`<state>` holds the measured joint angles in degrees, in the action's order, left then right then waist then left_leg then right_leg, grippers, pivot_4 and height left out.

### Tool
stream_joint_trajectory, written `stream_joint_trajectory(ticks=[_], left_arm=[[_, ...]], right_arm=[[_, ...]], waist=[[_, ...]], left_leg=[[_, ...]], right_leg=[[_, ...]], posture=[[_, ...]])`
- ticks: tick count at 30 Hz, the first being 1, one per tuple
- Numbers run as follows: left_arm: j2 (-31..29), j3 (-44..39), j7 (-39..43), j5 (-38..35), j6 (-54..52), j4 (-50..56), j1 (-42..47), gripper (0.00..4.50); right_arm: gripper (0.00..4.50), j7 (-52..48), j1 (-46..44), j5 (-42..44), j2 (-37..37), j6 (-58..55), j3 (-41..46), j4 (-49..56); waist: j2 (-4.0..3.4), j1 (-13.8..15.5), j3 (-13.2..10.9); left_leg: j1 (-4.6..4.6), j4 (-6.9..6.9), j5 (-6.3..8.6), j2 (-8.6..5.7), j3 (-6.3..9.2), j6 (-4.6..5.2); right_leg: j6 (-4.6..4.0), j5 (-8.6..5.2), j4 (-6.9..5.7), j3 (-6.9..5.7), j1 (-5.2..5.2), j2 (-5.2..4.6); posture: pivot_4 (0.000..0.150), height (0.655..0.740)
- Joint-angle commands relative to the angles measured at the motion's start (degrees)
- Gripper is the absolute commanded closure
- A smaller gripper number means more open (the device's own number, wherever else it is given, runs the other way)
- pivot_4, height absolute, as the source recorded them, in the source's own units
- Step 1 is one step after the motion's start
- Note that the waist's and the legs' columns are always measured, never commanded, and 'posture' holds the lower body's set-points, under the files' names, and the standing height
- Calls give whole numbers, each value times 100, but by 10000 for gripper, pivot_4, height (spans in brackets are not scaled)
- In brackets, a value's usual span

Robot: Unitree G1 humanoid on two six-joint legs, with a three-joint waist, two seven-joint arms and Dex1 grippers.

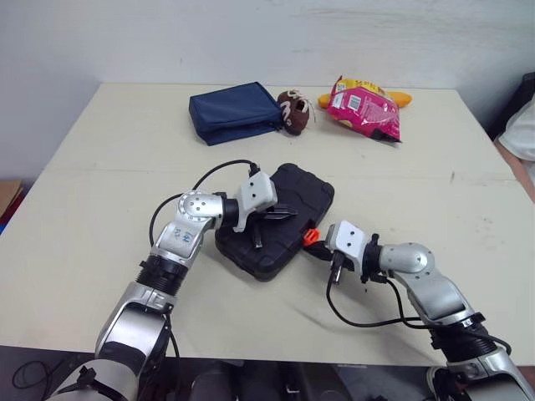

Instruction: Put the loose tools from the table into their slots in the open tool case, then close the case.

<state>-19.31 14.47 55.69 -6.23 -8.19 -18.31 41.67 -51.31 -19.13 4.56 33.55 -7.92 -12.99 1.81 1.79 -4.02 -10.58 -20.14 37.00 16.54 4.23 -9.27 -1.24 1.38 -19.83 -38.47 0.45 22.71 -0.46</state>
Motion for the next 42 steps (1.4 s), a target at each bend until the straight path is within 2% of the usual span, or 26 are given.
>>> stream_joint_trajectory(ticks=[1, 10, 17, 21, 24, 25, 26, 28, 30, 33, 35, 36, 42], left_arm=[[-84, 472, 210, 355, -146, -488, -570, 44653], [-52, 496, 226, 365, -101, -641, -604, 44653], [14, 197, 10, 315, 348, -907, -627, 44653], [112, -465, -122, -221, 861, -686, -583, 44653], [-277, -1163, 59, -856, 869, 259, -739, 44653], [-540, -1250, 178, -917, 768, 624, -834, 39643], [-800, -1352, 274, -981, 706, 938, -939, 36993], [-1206, -1582, 334, -1119, 515, 1352, -1127, 27020], [-1828, -2130, 315, -1253, 106, 1561, -1525, 22158], [-2916, -2588, 637, -1052, -46, 1423, -2368, 9527], [-3329, -2957, 442, -951, 2, 1062, -2641, 124], [-3431, -3148, 336, -958, 74, 883, -2690, 0], [-3551, -3401, 85, -841, 500, 416, -2622, 0]], right_arm=[[45000, 17, -316, 185, 76, 301, 416, 505], [45000, -167, -675, 357, 49, -208, 435, 761], [45000, -266, -498, 470, 184, -473, 543, 957], [45000, -385, -410, 563, 563, -328, 914, 920], [45000, -510, -269, 731, 1042, 7, 1580, 677], [45000, -590, -232, 886, 1180, -13, 1816, 599], [45000, -719, -204, 1036, 1355, -115, 2007, 560], [37863, -1001, -162, 1188, 1704, -176, 2263, 439], [32590, -1256, -181, 971, 2239, 284, 2531, -172], [18667, -1433, -235, 904, 2612, 1039, 2786, -1017], [8160, -1555, -192, 878, 2693, 1684, 2895, -1603], [2306, -1605, -182, 849, 2724, 1953, 2934, -1860], [993, -1523, -272, 975, 2692, 1926, 2919, -2183]], waist=[[-5, -25, 4], [-21, -101, 32], [-9, -25, 128], [-2, -51, 124], [16, -75, 102], [20, -85, 96], [22, -92, 88], [21, -94, 76], [15, -55, 57], [12, -100, 37], [12, -94, 24], [14, -92, 22], [6, -37, -21]], left_leg=[[0, -1, 0, 0, 0, 0], [37, -19, 0, 1, -1, -2], [82, -102, -1, -5, 4, -14], [86, -95, 10, -10, -1, 4], [80, -98, 11, -10, 0, 11], [63, -103, 6, -7, 0, 4], [41, -103, 0, -4, 1, -4], [13, -106, -14, 3, 2, -27], [-6, -105, -21, 5, 7, -34], [-37, -108, -13, 3, -4, -23], [-39, -109, -2, 3, -17, -16], [-39, -105, 2, 2, -17, -13], [-50, -92, 11, -10, -18, 5]], right_leg=[[0, 0, 1, 0, -2, 0], [1, -1, 2, 2, -26, 1], [-7, -11, 60, 1, -61, 2], [-5, -10, 68, 1, -73, -11], [-5, -9, 66, 0, -64, -8], [-5, -9, 61, 0, -43, -2], [-7, -8, 55, 0, -21, 2], [-9, -7, 52, 0, 9, 11], [-12, -9, 52, -3, 29, 13], [-12, -17, 68, -1, 63, 6], [-14, -27, 71, 4, 72, 3], [-15, -30, 71, 4, 71, -1], [-11, -28, 69, 2, 73, -23]], posture=[[1500, 7400], [1500, 7400], [1500, 7400], [1500, 7400], [1500, 7400], [1500, 7400], [1500, 7400], [1500, 7400], [1500, 7400], [1500, 7400], [1500, 7400], [1500, 7400], [1500, 7400]])
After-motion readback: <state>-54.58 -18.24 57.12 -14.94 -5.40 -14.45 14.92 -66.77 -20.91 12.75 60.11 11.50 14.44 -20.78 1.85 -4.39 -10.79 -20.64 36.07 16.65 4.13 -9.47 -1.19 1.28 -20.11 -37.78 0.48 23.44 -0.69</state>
